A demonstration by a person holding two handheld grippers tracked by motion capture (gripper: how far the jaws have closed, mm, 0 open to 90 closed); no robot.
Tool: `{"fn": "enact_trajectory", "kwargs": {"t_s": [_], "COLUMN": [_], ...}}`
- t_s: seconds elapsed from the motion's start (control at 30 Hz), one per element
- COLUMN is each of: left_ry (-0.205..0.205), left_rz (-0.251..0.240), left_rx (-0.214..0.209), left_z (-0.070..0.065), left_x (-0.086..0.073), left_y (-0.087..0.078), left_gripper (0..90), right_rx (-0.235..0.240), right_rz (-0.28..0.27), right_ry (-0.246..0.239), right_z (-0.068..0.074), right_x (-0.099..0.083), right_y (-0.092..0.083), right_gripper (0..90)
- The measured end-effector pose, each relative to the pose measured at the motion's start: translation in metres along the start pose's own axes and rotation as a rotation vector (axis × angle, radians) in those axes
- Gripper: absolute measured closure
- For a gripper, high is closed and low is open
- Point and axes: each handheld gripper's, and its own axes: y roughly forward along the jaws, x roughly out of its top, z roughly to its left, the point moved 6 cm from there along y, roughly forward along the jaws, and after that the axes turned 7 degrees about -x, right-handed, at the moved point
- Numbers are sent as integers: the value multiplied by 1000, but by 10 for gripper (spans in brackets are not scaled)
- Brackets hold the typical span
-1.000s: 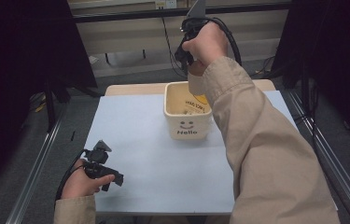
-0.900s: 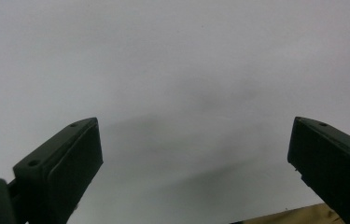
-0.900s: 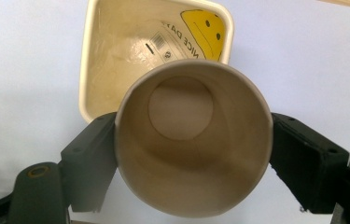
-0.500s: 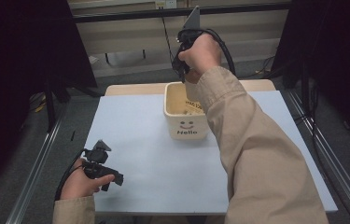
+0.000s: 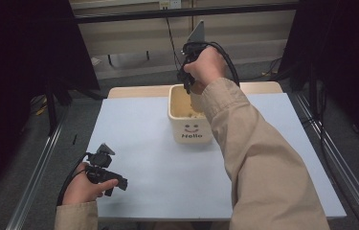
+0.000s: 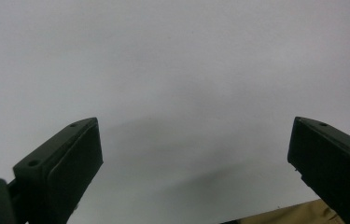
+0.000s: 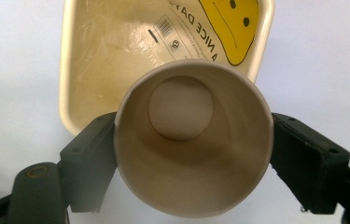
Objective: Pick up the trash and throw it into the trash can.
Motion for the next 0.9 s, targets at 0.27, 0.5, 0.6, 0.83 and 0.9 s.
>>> {"fn": "enact_trajectory", "kwargs": {"t_s": [0.27, 0.5, 0.6, 0.83, 0.9], "left_ry": [6, 1, 7, 13, 9], "left_rz": [-1, -1, -8, -6, -9], "left_rx": [4, -3, 3, 2, 3], "left_z": [1, 0, 1, 0, 0], "left_x": [0, 0, 1, 1, 1], "left_y": [0, 0, 0, 0, 0], "left_gripper": [30, 30, 30, 30, 30], "right_rx": [2, -5, -1, -11, -8], "right_rz": [7, 15, 13, 14, 25], "right_ry": [-9, -13, -11, -24, -23], "right_z": [1, 1, 1, 0, -1], "right_x": [-1, -1, 0, 1, 1], "right_y": [11, 14, 14, 14, 13], "right_gripper": [198, 195, 193, 159, 131]}}
